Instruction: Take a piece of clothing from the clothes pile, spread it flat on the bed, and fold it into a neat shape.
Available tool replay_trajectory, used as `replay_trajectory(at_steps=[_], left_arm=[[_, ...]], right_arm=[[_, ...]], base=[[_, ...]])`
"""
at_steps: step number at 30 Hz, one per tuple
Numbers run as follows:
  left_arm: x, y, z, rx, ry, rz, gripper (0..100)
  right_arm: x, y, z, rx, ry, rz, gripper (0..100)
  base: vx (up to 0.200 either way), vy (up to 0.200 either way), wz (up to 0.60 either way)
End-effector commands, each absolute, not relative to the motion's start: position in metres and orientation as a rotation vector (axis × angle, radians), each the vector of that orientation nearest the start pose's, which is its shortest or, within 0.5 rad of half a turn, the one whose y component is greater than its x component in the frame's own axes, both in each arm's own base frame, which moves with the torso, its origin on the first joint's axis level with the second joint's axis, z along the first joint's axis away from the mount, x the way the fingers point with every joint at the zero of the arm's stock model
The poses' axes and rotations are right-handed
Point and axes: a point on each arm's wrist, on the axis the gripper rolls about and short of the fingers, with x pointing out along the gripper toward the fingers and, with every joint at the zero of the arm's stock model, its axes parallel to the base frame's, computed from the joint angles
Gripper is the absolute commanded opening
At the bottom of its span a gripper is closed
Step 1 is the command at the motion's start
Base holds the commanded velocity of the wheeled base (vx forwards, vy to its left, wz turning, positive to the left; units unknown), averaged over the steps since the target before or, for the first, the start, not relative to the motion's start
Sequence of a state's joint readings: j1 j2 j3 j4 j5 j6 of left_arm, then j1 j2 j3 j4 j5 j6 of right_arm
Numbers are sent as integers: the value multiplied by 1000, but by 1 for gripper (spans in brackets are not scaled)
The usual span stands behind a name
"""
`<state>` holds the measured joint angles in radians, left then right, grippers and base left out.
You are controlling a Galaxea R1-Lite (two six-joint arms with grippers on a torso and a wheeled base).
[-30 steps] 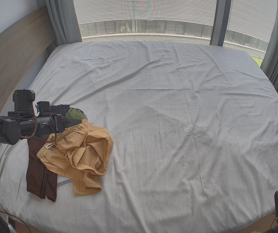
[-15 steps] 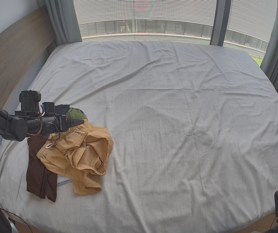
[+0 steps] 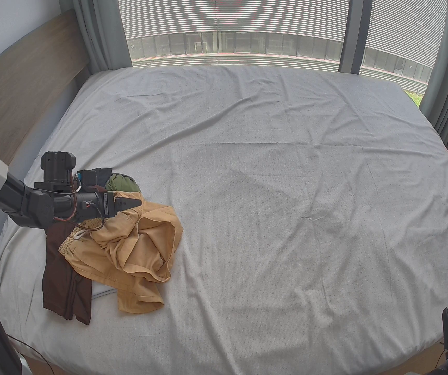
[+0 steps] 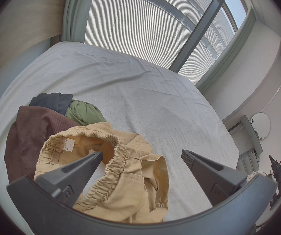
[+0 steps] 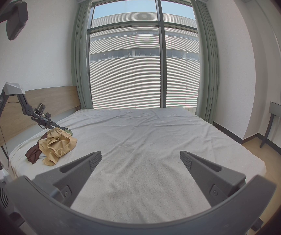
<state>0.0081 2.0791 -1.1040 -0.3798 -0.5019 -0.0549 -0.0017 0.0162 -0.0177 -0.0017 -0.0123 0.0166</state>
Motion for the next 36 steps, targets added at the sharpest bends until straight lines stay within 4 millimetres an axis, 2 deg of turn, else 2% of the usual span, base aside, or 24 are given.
replay_trajectory(at_steps=[1, 12, 13, 27, 30, 36], left_arm=[[393, -8, 97, -208, 610, -462, 100], [399, -7, 91, -207, 614, -461, 100], [401, -7, 91, -205, 608, -460, 0], [396, -8, 94, -217, 627, -492, 0], [392, -8, 106, -224, 602, -510, 0], [368, -7, 138, -311, 590, -562, 0]], right_arm=[[-23, 0, 76, 17, -2, -14, 100], [-23, 0, 76, 17, -2, -14, 100], [-23, 0, 76, 17, -2, -14, 100], [-23, 0, 76, 18, -2, -14, 100], [-23, 0, 76, 18, -2, -14, 100], [-23, 0, 76, 18, -2, -14, 100]], base=[[0, 0, 0], [0, 0, 0], [0, 0, 0], [0, 0, 0], [0, 0, 0], [0, 0, 0]])
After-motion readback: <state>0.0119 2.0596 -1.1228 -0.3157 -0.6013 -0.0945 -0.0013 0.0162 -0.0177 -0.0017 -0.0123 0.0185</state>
